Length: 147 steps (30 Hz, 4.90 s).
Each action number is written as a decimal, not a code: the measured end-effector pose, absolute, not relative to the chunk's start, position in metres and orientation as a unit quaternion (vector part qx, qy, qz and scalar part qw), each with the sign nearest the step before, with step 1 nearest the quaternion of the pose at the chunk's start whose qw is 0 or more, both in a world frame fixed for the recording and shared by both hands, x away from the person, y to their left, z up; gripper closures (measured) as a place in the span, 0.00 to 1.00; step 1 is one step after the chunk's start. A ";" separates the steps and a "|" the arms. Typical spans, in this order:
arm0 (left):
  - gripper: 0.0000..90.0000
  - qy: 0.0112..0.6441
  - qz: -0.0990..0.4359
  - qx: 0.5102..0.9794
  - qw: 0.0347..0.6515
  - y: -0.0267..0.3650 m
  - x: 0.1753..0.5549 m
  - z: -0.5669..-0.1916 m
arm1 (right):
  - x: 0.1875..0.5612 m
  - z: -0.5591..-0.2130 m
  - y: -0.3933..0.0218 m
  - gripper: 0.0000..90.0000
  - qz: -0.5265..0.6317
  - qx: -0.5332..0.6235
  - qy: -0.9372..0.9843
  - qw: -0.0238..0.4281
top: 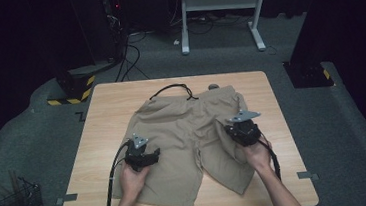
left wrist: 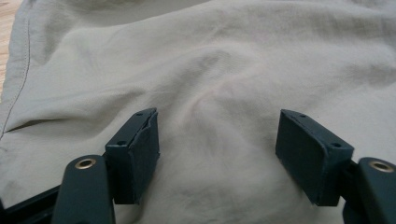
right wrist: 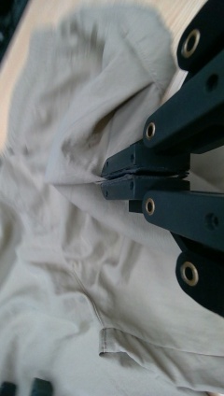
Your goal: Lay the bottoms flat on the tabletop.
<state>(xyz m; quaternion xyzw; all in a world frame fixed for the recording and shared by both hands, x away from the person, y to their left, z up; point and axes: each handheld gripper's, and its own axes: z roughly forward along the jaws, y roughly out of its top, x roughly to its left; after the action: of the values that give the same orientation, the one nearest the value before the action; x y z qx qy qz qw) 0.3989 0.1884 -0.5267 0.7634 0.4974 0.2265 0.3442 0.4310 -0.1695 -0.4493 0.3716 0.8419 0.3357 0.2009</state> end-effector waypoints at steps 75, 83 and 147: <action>0.33 0.502 0.229 0.761 0.341 0.188 0.399 -0.527 | 0.331 -0.499 -0.251 0.75 0.322 0.450 0.800 0.234; 0.33 0.505 0.230 0.758 0.342 0.188 0.399 -0.527 | 0.353 -0.515 -0.245 0.91 0.316 0.458 0.806 0.202; 0.35 0.549 0.251 0.729 0.324 0.199 0.441 -0.526 | 0.353 -0.515 -0.259 0.79 0.313 0.489 0.786 0.213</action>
<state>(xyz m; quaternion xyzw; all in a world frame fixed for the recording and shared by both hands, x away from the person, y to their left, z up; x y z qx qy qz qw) 0.4415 0.1992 -0.5264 0.7287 0.5486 0.2513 0.3238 0.3533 -0.2594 -0.5155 0.4886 0.7860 0.3132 0.2131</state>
